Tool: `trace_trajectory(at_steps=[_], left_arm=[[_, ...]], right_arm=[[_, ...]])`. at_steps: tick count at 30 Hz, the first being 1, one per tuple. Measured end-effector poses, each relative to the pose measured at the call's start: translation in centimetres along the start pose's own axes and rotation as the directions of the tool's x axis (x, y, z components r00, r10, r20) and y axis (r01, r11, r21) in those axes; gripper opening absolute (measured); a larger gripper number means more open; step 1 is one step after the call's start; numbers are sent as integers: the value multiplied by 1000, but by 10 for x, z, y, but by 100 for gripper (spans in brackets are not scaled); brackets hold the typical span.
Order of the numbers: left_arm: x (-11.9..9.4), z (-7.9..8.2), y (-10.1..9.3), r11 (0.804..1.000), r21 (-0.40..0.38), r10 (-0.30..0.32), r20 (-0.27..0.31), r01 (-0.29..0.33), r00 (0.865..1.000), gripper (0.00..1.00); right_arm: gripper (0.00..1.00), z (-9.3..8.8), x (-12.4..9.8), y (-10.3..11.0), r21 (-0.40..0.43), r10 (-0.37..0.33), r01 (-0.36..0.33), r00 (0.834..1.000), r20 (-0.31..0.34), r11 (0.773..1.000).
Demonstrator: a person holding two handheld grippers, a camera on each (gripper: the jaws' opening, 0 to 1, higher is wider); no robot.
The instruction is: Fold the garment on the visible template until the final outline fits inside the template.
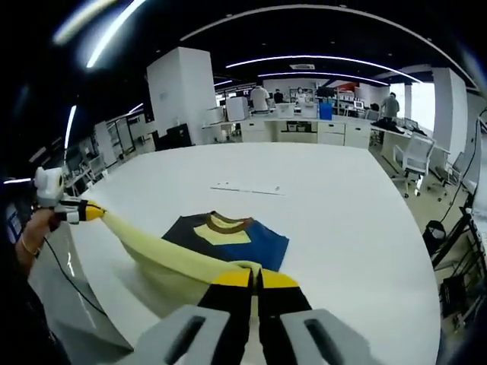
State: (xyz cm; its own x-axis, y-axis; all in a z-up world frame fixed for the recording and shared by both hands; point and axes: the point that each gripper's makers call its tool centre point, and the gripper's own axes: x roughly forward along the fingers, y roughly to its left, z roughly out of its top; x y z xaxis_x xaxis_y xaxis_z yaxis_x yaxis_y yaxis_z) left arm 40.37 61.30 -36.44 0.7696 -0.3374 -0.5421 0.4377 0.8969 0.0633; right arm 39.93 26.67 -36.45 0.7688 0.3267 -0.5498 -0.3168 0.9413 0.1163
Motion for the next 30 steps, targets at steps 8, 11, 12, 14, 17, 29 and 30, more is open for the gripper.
trace_trajectory(at_steps=[8,11,12,14,17,29,30], left_arm=[[14,11,11,1000,-11,28,22,-27,999,0],[21,13,16,999,-17,32,22,-32,999,0],[22,14,17,999,-18,33,23,-33,999,0],[26,16,19,999,-20,35,26,-35,999,0],[32,20,23,999,-22,46,35,-46,998,0],[56,38,36,994,-75,80,73,-74,994,0],[58,39,37,994,-76,84,75,-78,994,0]], right_arm=[[0,13,14,-6,-12,-2,2,1000,18,1000],[0,18,21,-9,-15,-2,2,1000,24,1000],[0,19,23,-10,-14,-3,3,1000,27,1000],[0,21,27,-12,-10,-4,4,1000,30,1000],[0,24,33,-14,-4,-7,7,999,36,1000],[0,43,58,-26,9,-33,32,997,67,999],[0,45,59,-27,10,-33,32,997,71,999]])
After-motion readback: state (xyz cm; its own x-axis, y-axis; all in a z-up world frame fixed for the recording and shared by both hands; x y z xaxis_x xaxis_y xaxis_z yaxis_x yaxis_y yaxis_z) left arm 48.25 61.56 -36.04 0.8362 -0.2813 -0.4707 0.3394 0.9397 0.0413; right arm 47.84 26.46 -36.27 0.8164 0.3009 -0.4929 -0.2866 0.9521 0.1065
